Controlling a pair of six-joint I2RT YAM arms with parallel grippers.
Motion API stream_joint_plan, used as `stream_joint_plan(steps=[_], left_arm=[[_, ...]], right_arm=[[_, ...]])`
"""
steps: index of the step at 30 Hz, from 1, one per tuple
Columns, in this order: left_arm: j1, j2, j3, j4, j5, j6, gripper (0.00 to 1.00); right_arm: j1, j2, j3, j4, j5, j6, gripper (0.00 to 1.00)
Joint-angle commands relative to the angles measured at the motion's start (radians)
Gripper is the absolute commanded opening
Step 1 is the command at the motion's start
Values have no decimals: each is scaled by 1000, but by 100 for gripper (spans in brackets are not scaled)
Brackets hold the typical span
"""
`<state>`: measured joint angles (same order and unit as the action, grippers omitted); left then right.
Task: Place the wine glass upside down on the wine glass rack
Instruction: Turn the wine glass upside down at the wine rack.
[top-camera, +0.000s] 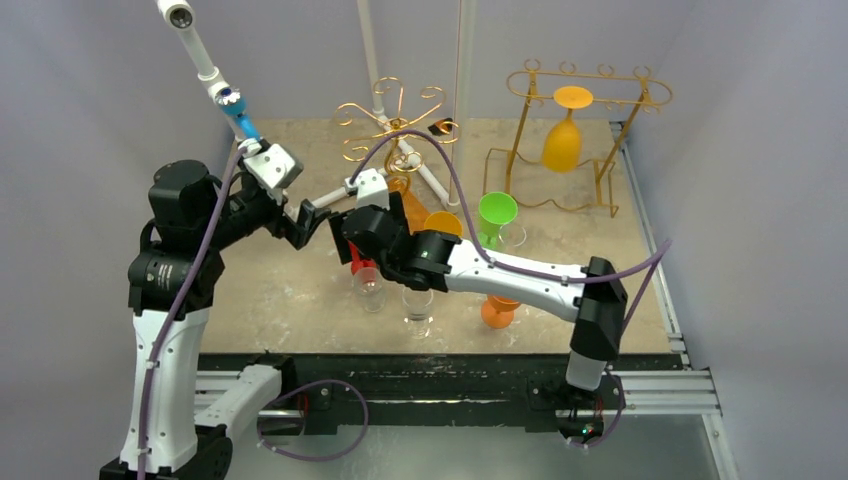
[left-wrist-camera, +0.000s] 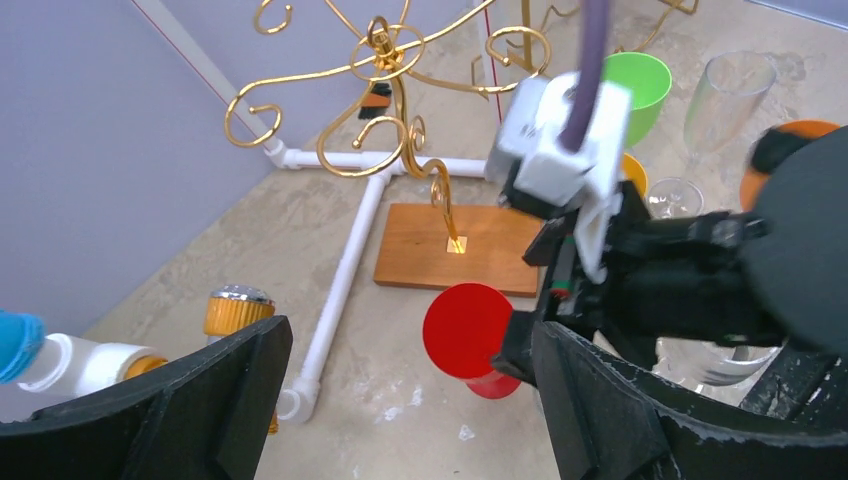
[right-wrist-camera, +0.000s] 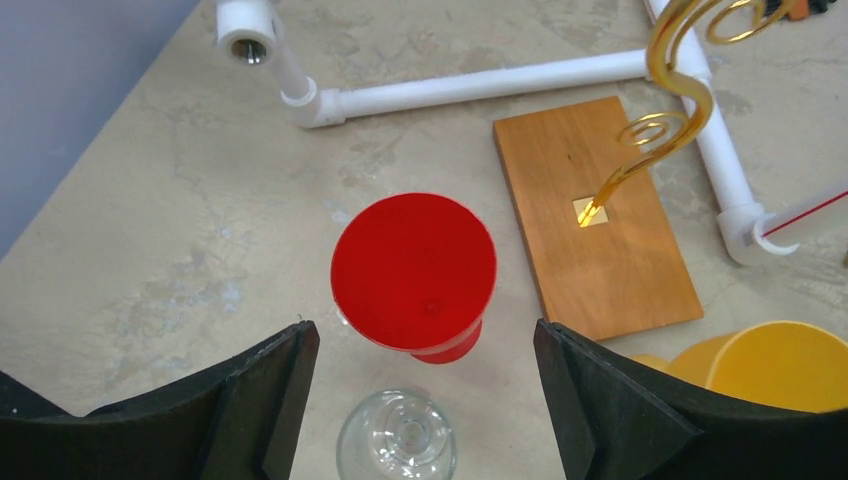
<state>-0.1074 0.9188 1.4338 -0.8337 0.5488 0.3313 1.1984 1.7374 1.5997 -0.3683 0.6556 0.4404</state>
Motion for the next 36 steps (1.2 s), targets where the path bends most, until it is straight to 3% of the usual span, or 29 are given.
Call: stream_joint_plan(steps=[1, 10, 26, 36], left_arm=[[-5, -8, 56, -26, -87, -73, 98], [-5, -3, 87, -63, -70, -69, 99], [-5, 21, 104, -110, -29, -38, 98], [-5, 21, 96, -102, -20, -34, 99]], right_arm=[[-4, 65, 97, -9, -1, 58, 88], [-37, 163, 96, -34, -3, 109, 81], [-62, 48, 47, 27, -57, 110, 81], [-89, 125, 91, -56, 19, 155, 73]])
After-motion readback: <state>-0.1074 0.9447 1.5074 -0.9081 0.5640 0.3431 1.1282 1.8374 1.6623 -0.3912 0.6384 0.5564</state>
